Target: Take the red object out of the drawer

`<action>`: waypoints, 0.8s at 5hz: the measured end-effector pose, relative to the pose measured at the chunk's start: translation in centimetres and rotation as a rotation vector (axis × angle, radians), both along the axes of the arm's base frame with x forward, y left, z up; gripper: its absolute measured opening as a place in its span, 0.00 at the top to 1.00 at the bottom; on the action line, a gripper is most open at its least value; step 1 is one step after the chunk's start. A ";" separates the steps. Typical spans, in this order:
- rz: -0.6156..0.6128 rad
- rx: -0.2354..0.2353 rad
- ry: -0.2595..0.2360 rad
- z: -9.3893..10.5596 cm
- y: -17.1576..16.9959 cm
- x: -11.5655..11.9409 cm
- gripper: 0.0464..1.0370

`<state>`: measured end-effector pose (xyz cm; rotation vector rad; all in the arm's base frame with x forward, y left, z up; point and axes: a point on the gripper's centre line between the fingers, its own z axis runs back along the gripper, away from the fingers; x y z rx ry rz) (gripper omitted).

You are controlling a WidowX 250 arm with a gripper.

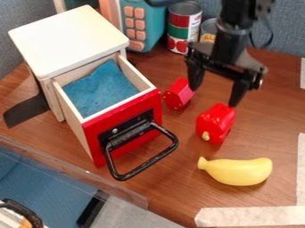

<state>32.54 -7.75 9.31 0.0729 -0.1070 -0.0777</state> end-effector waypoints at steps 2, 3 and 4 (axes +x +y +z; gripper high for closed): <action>-0.023 -0.023 0.014 2.5 1.2 -4.2 0.04; -0.027 -0.029 -0.019 3.5 1.9 -6.6 0.04; -0.039 -0.033 -0.053 4.4 2.3 -8.6 0.04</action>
